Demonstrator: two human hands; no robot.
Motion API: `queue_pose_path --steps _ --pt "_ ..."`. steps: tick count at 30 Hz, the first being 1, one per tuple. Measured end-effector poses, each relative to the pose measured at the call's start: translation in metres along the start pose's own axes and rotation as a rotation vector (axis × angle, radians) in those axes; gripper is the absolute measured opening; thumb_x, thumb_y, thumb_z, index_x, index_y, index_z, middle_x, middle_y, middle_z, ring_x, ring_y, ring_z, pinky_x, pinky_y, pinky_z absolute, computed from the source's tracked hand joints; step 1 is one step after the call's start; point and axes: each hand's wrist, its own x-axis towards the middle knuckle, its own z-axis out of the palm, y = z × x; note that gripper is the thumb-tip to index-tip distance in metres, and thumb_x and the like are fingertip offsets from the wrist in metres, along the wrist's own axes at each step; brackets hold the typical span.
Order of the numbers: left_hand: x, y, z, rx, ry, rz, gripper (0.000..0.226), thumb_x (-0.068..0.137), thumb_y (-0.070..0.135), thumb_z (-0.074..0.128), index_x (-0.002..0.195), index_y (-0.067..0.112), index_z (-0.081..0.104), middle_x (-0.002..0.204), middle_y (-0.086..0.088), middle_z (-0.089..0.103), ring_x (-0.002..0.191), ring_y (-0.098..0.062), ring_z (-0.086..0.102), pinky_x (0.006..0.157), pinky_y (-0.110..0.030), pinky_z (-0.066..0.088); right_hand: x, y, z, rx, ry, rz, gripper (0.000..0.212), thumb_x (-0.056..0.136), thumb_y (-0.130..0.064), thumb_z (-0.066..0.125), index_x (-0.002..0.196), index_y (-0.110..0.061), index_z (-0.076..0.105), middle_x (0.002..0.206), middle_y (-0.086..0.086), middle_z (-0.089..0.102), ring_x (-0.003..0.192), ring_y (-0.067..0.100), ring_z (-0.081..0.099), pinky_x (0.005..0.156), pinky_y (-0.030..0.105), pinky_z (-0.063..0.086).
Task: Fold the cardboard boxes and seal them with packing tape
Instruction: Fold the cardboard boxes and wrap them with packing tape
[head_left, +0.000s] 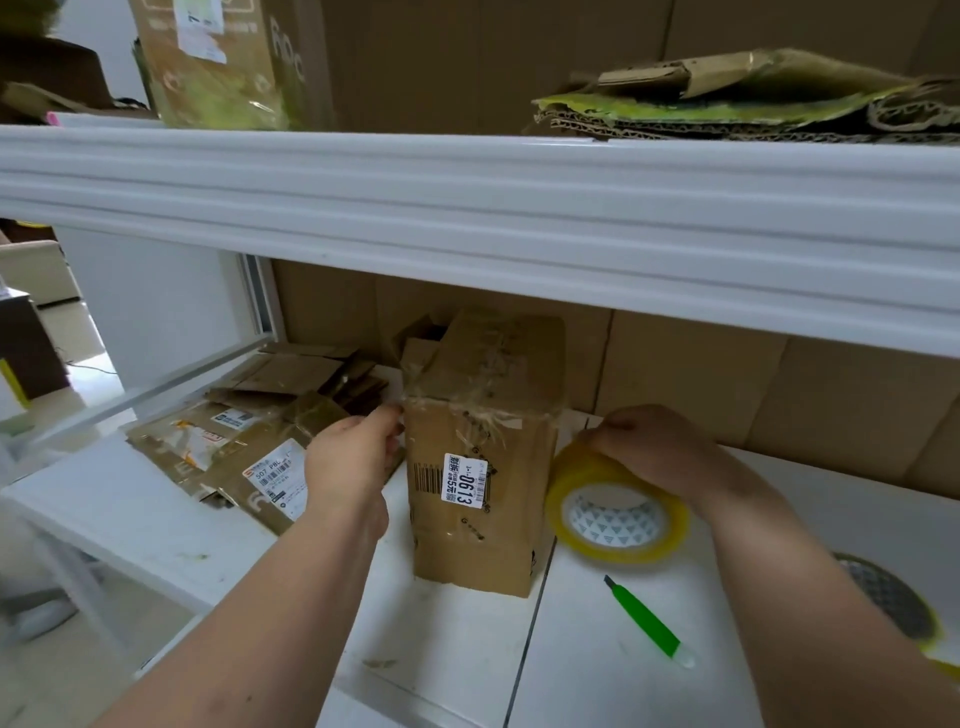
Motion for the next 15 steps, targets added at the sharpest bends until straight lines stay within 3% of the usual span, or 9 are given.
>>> queue_pose_path --steps 3,6,8,10,11,13,15 --pt "0.003 0.003 0.001 0.057 -0.055 -0.032 0.023 0.081 0.022 0.074 0.089 0.014 0.053 0.067 -0.005 0.047 0.05 -0.014 0.036 0.057 -0.033 0.037 0.0 -0.003 0.002 -0.025 0.018 0.008 0.037 0.085 -0.054 0.062 0.075 -0.02 0.072 0.074 0.001 0.07 0.071 0.015 0.068 0.075 0.036 0.056" --pt "0.004 0.008 -0.002 0.102 -0.107 0.092 0.023 0.085 0.014 0.072 0.098 0.027 0.059 0.088 -0.004 0.062 0.068 -0.016 0.057 0.068 -0.034 0.05 0.0 -0.003 0.002 -0.066 0.023 0.024 0.042 0.083 -0.059 0.061 0.072 -0.021 0.071 0.072 0.001 0.069 0.071 0.016 0.068 0.076 0.038 0.056" --pt "0.002 0.012 -0.001 0.178 -0.194 0.209 0.036 0.088 0.002 0.061 0.088 0.035 0.073 0.094 0.003 0.074 0.085 -0.017 0.069 0.078 -0.032 0.056 0.001 -0.005 0.004 -0.103 0.021 0.032 0.043 0.083 -0.064 0.059 0.072 -0.023 0.069 0.074 -0.001 0.069 0.073 0.017 0.068 0.077 0.037 0.057" --pt "-0.002 0.018 0.001 0.247 -0.222 0.224 0.05 0.092 -0.002 0.049 0.08 0.038 0.076 0.088 0.009 0.076 0.081 -0.011 0.071 0.068 -0.025 0.057 0.001 -0.009 0.004 -0.17 0.025 0.038 0.046 0.083 -0.067 0.057 0.072 -0.024 0.068 0.077 -0.001 0.068 0.077 0.018 0.067 0.079 0.037 0.056" --pt "-0.002 0.021 0.003 0.255 -0.209 0.2 0.045 0.094 0.002 0.047 0.081 0.035 0.075 0.086 0.007 0.075 0.081 -0.013 0.072 0.065 -0.026 0.058 0.002 -0.012 0.004 -0.203 0.032 0.042 0.047 0.083 -0.068 0.055 0.073 -0.024 0.068 0.079 -0.002 0.067 0.078 0.018 0.066 0.08 0.037 0.056" --pt "-0.002 0.025 0.005 0.277 -0.187 0.182 0.024 0.094 0.028 0.052 0.082 0.024 0.072 0.082 -0.005 0.074 0.088 -0.027 0.07 0.075 -0.04 0.06 0.001 -0.017 0.005 -0.265 0.051 0.055 0.048 0.083 -0.069 0.053 0.075 -0.025 0.068 0.08 -0.004 0.067 0.079 0.017 0.064 0.079 0.035 0.055" --pt "-0.001 0.027 0.005 0.476 -0.22 0.297 0.051 0.085 0.066 0.05 0.082 0.017 0.064 0.082 -0.013 0.069 0.086 -0.033 0.067 0.081 -0.047 0.055 -0.001 -0.021 0.007 -0.317 0.077 0.072 0.046 0.083 -0.07 0.051 0.078 -0.027 0.067 0.082 -0.005 0.065 0.081 0.017 0.062 0.079 0.034 0.052"
